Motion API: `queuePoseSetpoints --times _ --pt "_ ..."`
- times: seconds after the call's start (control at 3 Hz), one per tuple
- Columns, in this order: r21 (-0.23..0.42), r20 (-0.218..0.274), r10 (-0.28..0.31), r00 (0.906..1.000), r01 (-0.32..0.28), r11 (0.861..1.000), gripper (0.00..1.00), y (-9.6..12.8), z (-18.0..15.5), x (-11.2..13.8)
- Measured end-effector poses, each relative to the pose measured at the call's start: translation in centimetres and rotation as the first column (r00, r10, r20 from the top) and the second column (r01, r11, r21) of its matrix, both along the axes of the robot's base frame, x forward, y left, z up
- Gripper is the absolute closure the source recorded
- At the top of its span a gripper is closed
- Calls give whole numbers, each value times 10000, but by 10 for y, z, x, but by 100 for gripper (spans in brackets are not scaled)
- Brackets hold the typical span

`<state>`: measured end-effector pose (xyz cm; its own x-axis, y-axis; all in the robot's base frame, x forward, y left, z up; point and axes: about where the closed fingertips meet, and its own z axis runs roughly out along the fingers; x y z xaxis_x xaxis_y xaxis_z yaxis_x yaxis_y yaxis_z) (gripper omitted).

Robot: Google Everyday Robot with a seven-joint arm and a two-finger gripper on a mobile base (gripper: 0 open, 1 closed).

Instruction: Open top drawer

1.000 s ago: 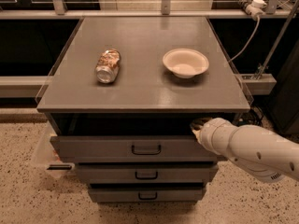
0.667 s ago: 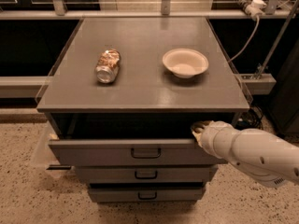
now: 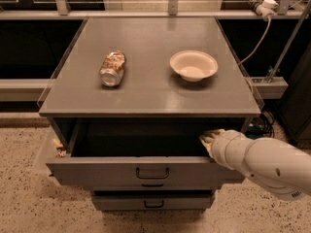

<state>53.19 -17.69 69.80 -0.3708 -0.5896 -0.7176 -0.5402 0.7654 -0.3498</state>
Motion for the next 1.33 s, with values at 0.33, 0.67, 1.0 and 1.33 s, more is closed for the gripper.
queuePoseSetpoints --times 0.33,0.67,1.0,1.33 --pt "73 -221 -21 9998 22 10000 100 -10 -5 -11" --pt "263 -479 -338 9983 351 9990 100 -18 -6 -36" --pt "263 -479 -338 9983 351 9990 100 -18 -2 -36" --pt "461 -620 -467 9970 496 9977 100 -16 0 -45"
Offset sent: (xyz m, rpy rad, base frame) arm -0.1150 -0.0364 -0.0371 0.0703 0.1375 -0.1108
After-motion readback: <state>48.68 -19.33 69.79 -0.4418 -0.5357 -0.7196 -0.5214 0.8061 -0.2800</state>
